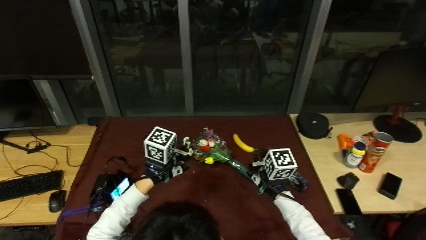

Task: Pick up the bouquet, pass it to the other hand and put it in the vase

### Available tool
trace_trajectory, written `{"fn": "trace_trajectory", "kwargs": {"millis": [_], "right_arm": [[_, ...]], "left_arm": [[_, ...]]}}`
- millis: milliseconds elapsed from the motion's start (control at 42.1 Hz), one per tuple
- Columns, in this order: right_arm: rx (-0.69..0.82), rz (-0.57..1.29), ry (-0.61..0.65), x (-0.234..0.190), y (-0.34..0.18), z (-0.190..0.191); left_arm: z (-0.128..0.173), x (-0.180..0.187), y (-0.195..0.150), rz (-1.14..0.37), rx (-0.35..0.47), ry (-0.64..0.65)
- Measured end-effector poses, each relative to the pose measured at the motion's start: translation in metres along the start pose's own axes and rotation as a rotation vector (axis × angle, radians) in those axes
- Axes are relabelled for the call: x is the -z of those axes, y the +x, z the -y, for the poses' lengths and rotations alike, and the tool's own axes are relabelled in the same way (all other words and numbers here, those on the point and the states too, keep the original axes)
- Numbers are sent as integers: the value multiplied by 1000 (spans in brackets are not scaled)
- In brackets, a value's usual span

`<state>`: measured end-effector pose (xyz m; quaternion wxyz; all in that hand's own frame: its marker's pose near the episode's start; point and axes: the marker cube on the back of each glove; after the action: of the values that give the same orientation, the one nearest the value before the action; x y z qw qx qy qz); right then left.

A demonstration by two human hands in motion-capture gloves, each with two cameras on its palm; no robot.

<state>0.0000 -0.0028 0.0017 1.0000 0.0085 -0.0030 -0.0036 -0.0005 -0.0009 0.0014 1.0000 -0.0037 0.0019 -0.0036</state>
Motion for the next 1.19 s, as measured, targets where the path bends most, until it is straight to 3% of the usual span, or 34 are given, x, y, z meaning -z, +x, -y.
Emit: {"fn": "trace_trajectory", "kwargs": {"millis": [214,428,642,903,1188], "right_arm": [[-28,51,89,-13,8,21],[-22,131,22,-15,7,39],[-79,155,-38,4,1,59],[-206,105,-202,37,9,86],[-332,101,-302,7,35,117]], "left_arm": [[11,-18,-1,-36,36,-55],[23,-30,8,-69,20,-47],[35,-37,13,-125,113,38],[43,-37,34,-198,54,52],[42,-35,48,-127,68,166]]}}
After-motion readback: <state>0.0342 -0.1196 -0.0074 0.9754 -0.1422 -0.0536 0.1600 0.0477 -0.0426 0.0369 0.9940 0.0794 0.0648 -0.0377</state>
